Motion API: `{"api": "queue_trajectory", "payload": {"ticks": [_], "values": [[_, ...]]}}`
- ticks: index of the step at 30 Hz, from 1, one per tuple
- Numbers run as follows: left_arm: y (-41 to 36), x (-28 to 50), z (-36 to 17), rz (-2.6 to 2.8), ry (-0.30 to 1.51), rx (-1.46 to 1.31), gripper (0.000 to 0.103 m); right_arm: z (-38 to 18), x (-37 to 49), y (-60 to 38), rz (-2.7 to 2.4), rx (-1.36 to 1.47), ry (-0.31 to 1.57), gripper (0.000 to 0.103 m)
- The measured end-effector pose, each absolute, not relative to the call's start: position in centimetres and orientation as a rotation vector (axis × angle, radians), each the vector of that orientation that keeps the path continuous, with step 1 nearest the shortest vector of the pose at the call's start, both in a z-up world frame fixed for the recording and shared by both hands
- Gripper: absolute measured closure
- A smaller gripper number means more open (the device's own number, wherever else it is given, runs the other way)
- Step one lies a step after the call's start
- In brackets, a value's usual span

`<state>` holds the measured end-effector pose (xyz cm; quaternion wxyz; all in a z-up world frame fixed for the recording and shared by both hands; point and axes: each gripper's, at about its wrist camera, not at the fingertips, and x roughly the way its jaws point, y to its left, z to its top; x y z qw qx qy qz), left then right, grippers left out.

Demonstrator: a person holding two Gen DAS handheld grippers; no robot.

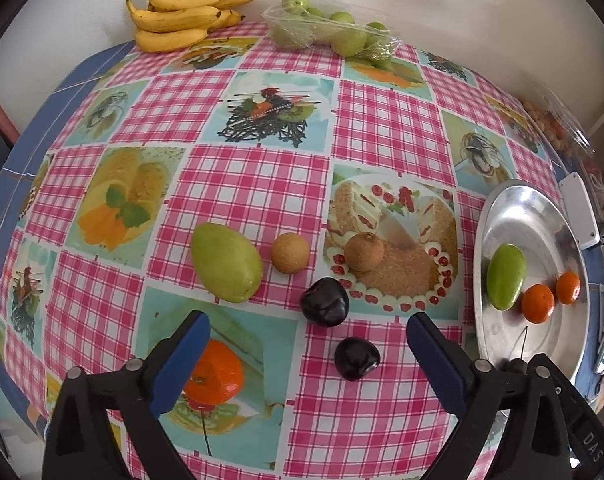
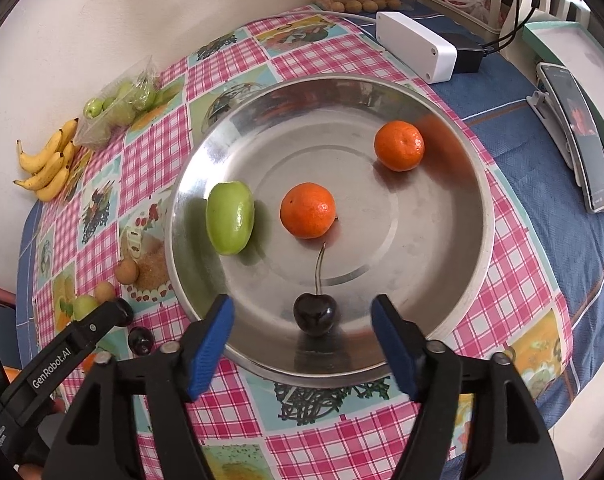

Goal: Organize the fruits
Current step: 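Move both open tools over the tangerine and dark plums on the cloth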

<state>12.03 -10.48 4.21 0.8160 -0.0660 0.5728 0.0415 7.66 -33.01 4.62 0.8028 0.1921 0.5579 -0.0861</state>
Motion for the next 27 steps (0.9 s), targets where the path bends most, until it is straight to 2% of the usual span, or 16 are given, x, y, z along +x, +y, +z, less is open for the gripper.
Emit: {"api": "queue_trajectory", "payload": {"ticks": [4, 7, 27], "values": [[-10.1, 12.0, 4.4, 0.144, 1.189, -0.108, 0.0, 4.6, 7.7, -32.9, -0.19, 0.397, 1.189, 0.02], [-9.6, 11.9, 4.4, 0.179, 1.177, -0.096, 0.0, 4.5, 7.7, -32.9, -0.205, 0.373, 1.189, 0.001], [-9.1, 11.6, 4.1, 0.181, 1.195, -0.075, 0.0, 4.5, 7.3, -33.3, -0.215, 0.337, 1.19, 0.0]]}}
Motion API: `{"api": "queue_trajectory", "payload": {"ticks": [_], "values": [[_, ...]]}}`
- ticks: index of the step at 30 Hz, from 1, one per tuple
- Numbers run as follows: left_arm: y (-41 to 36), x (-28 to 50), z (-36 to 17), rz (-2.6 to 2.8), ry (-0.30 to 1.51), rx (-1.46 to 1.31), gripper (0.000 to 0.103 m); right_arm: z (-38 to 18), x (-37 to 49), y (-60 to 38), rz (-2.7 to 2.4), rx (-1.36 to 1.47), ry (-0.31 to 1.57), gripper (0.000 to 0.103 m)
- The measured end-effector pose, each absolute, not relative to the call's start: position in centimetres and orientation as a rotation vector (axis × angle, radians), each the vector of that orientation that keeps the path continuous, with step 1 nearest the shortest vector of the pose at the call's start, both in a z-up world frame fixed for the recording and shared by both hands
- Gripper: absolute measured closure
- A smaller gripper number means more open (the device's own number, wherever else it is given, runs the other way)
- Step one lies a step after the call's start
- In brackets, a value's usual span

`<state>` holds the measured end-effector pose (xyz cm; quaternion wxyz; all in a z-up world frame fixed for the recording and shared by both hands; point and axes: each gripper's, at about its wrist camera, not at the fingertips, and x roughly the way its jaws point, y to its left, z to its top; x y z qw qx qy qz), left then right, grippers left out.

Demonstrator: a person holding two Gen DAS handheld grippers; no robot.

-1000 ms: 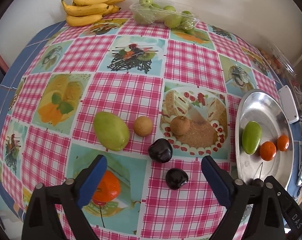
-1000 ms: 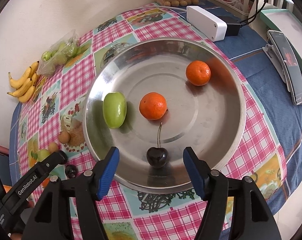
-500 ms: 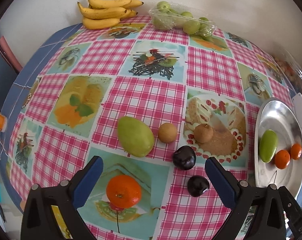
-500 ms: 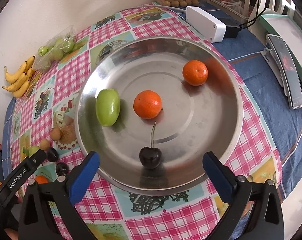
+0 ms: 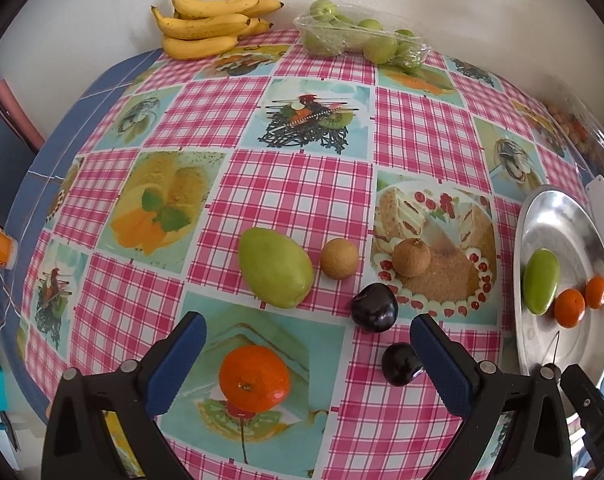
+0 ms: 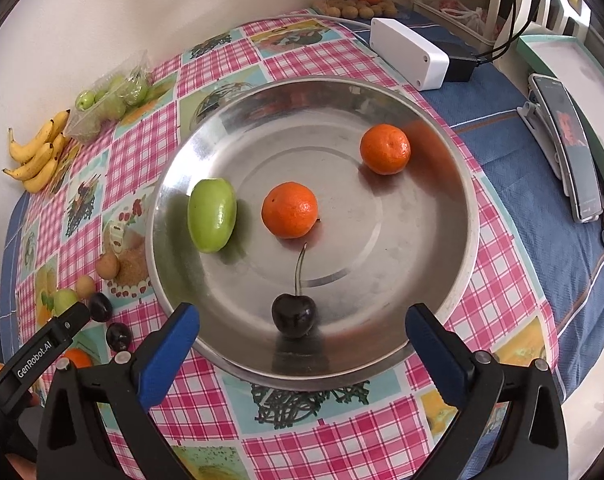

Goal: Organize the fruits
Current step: 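Move both open tools over the tangerine and dark plums on the cloth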

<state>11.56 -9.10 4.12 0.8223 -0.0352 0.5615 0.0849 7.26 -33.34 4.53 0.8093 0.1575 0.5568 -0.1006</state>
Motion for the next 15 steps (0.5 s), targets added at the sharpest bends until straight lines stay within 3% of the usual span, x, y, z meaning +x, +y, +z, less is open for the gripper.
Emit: {"api": "queue_trajectory", "payload": {"ticks": [15], "values": [[-5.4, 10.4, 5.6, 0.197, 1.176, -0.143, 0.0, 5.3, 6.3, -30.5, -0.158, 0.279, 1.175, 0.0]]}}
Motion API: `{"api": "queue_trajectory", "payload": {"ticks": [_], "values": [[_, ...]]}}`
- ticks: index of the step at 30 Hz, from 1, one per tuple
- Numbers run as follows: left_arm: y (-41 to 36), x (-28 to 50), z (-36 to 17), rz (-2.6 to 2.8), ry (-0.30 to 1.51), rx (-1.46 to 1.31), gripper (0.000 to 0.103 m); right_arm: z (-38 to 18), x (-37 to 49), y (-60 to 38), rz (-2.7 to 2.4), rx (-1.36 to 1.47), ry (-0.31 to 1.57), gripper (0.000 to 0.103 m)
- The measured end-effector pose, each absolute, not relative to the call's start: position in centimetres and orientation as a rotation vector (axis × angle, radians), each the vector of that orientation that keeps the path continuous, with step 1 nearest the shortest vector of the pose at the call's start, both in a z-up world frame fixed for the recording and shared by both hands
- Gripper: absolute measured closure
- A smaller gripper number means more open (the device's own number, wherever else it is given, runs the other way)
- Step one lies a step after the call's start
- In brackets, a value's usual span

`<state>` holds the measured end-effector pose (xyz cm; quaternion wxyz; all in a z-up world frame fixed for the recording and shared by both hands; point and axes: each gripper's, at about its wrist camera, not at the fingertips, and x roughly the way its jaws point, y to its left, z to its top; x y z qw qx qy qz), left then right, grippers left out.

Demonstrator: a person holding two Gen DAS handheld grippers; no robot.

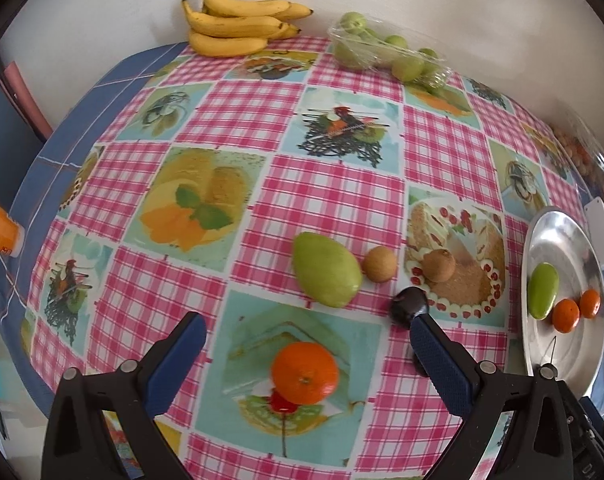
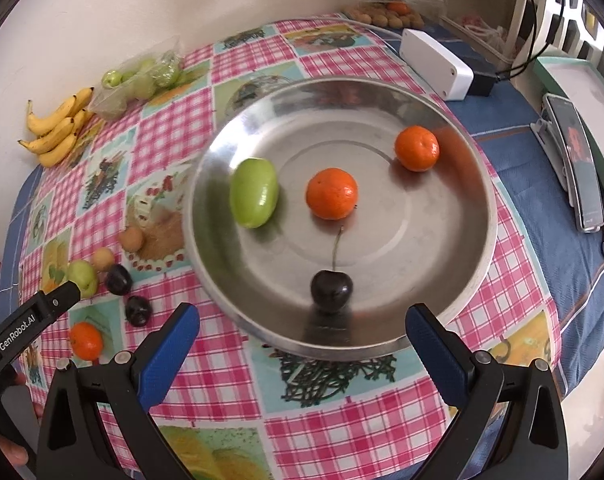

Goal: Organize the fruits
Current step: 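Move both open tools over the tangerine and dark plums on the cloth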

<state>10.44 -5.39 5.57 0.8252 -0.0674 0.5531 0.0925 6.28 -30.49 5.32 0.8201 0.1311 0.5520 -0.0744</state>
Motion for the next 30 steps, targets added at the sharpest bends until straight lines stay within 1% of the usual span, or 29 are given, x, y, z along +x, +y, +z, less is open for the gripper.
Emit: {"api": "queue_trajectory", "payload": {"ticks": [8, 22, 30], "values": [[-1.9, 10.0, 6.2, 0.227, 1.166, -0.183, 0.0, 6.0, 6.5, -26.8, -0.107, 0.244, 1.159, 0.0], [5.5, 8.8, 6.3, 0.325, 1.16, -0.275, 0.0, 4.6, 7.6, -15.3, 0.085, 0.146, 1.211, 0.0], [8.3, 8.1, 6.0, 0.354, 1.166, -0.29, 0.0, 3.6, 8.0, -12.8, 0.12, 0.142, 1.238, 0.0]]}}
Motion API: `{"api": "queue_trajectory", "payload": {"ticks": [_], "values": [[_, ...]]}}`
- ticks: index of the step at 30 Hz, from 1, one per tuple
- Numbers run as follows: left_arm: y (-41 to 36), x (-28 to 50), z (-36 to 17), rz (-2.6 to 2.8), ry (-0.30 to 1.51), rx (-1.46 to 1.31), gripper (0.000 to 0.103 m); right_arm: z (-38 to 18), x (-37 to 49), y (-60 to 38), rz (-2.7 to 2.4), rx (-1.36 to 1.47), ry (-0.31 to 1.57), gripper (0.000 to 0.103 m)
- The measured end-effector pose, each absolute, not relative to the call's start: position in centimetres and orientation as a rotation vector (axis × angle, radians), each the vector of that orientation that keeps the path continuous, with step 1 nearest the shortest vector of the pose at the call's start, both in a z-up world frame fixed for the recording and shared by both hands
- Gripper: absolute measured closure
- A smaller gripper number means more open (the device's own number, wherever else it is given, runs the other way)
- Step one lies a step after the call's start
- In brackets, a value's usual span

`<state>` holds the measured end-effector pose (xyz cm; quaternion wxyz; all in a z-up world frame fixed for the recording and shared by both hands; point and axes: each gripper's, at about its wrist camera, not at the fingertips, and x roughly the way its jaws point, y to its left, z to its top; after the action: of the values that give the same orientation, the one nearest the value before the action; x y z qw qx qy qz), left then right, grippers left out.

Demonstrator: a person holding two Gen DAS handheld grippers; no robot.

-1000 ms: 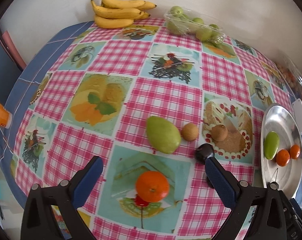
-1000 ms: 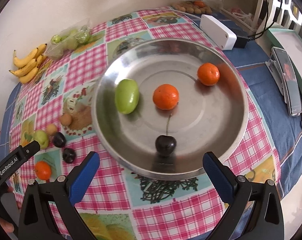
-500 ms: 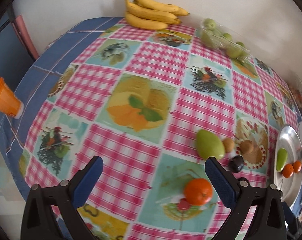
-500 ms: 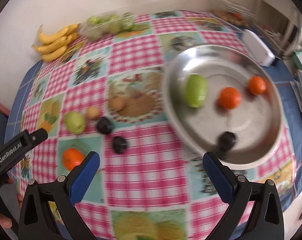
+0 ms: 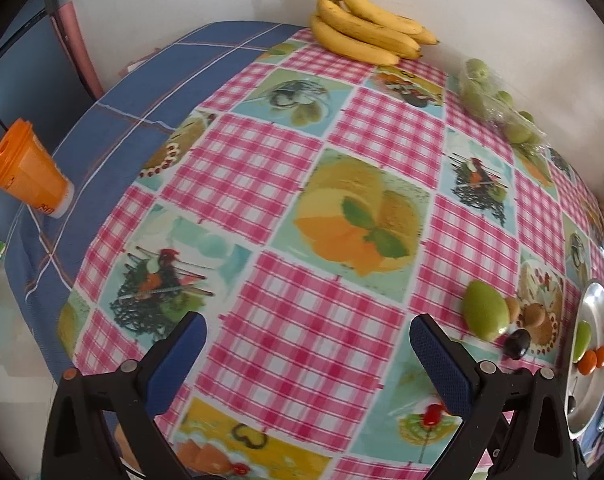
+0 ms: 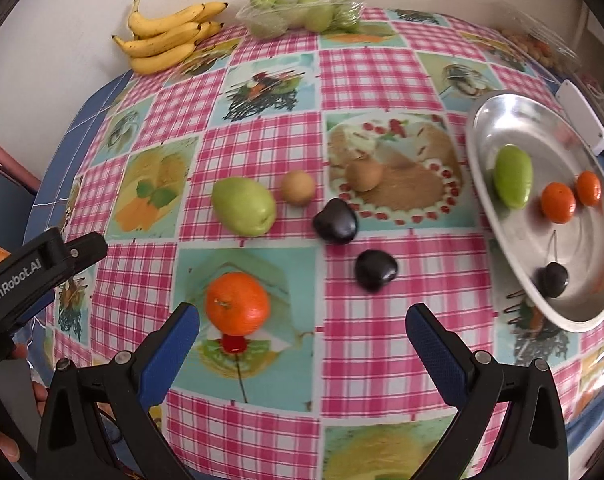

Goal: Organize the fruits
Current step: 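Move both open tools over the tangerine and dark plums on the cloth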

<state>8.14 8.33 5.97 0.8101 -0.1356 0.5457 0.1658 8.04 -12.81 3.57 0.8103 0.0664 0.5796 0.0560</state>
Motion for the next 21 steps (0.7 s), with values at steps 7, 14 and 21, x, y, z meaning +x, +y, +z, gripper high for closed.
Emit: {"api": "queue_trajectory", "payload": {"ticks": [7, 14, 21], "values": [[9.5, 8.0, 4.7, 0.369, 1.197, -0.334, 0.0, 2.6, 8.4, -13.0, 0.114, 0.162, 1.266, 0.0], [7.9, 8.4, 3.9, 0.307, 1.215, -0.335, 0.0, 2.1, 8.7, -14.7, 0.085, 0.191, 1.272, 0.0], [6.6, 8.5, 3.3, 0.256, 1.23, -0.355, 0.0, 1.5, 9.0, -16.2, 0.08, 0.271, 1.29, 0.0]]}}
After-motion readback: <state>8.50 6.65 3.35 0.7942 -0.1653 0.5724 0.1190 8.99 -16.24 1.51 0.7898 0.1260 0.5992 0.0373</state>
